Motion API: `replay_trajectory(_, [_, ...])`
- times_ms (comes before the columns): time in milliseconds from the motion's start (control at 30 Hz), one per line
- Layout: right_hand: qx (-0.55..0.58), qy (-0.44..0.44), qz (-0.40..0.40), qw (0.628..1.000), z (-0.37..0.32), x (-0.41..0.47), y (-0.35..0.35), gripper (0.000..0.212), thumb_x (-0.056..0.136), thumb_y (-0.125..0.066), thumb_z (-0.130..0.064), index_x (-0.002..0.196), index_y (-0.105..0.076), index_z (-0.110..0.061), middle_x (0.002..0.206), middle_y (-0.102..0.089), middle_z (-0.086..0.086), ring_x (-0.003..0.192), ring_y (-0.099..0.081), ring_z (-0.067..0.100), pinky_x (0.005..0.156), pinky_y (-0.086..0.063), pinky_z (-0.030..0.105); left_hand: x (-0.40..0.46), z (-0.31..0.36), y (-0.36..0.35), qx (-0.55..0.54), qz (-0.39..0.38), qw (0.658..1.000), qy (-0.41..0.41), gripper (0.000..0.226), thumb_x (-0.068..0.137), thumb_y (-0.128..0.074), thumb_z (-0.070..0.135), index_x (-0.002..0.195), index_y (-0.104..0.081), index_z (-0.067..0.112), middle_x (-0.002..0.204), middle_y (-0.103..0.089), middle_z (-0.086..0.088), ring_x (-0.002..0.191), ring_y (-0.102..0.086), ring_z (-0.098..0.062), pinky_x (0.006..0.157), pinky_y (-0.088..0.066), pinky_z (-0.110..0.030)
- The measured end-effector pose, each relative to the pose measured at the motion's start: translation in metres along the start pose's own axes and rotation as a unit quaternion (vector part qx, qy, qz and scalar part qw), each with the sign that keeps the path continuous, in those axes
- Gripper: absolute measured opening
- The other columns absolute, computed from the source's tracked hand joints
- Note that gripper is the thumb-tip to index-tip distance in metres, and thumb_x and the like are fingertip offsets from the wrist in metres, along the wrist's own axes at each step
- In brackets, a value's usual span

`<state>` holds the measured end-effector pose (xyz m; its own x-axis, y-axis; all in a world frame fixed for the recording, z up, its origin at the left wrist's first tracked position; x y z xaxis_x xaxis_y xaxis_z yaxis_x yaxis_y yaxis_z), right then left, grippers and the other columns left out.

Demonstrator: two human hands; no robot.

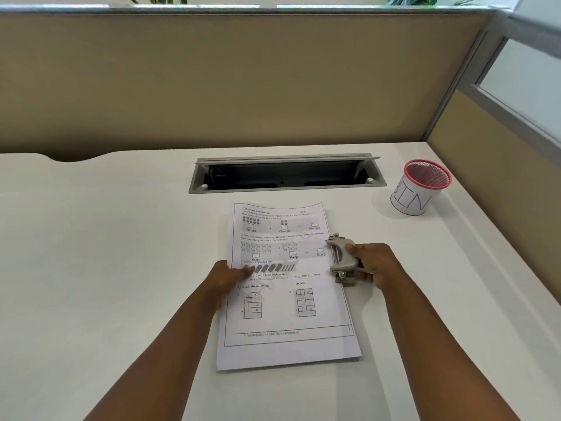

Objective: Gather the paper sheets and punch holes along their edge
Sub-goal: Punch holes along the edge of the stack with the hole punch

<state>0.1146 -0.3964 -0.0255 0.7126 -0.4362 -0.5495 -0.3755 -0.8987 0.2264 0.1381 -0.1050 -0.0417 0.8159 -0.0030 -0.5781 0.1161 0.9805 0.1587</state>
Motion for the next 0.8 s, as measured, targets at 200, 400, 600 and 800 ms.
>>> replay_trajectory(200, [-0.014,0.007,0.022,1.0,-0.002,0.001,0.012,0.027,0.084,-0.065,-0.011,0.059,-0.056,-0.012,0.065,-0.05,0.01,0.053,-0.043,0.019,0.051,-0.037,0.026,0.002,-0.001,0.0,0.001,-0.003,1.0,-0.007,0.039,0.083,-0.067,0.009,0.117,-0.059,-0.007,0.114,-0.065,-0.025,0.095,-0.063,-0.032,0.091,-0.05,-0.04])
replay_trajectory(400, [-0.052,0.01,0.054,0.997,-0.007,0.004,0.025,0.031,0.084,-0.065,-0.014,0.056,-0.054,-0.013,0.063,-0.051,0.009,0.051,-0.046,0.02,0.054,-0.042,0.031,0.002,-0.002,0.0,-0.005,-0.008,1.0,-0.007,0.037,0.083,-0.067,0.007,0.116,-0.059,-0.007,0.114,-0.065,-0.026,0.096,-0.063,-0.033,0.095,-0.049,-0.044])
replay_trajectory(600, [-0.08,0.004,0.07,0.994,-0.008,0.004,0.029,0.033,0.082,-0.068,-0.015,0.053,-0.051,-0.011,0.057,-0.049,0.007,0.048,-0.045,0.021,0.054,-0.041,0.031,0.003,-0.002,0.0,-0.005,-0.004,1.0,-0.006,0.04,0.082,-0.068,0.009,0.118,-0.058,-0.007,0.115,-0.065,-0.026,0.106,-0.063,-0.039,0.099,-0.047,-0.05])
replay_trajectory(800, [-0.105,0.016,0.057,0.993,-0.011,0.005,0.026,0.035,0.083,-0.066,-0.015,0.053,-0.049,-0.01,0.06,-0.048,0.01,0.052,-0.043,0.022,0.061,-0.039,0.033,0.005,-0.004,0.0,-0.009,-0.008,1.0,-0.007,0.038,0.083,-0.067,0.008,0.116,-0.059,-0.008,0.115,-0.065,-0.027,0.106,-0.063,-0.04,0.098,-0.048,-0.049])
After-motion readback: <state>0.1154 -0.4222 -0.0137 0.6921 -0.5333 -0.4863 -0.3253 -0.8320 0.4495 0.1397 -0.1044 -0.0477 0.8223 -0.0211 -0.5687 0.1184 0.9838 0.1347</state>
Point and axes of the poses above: each hand's wrist, its own x-axis towards the middle knuckle, its own y-axis out of the back of the hand, z = x × y, the point moved 6 cm from there along x, towards the middle knuckle
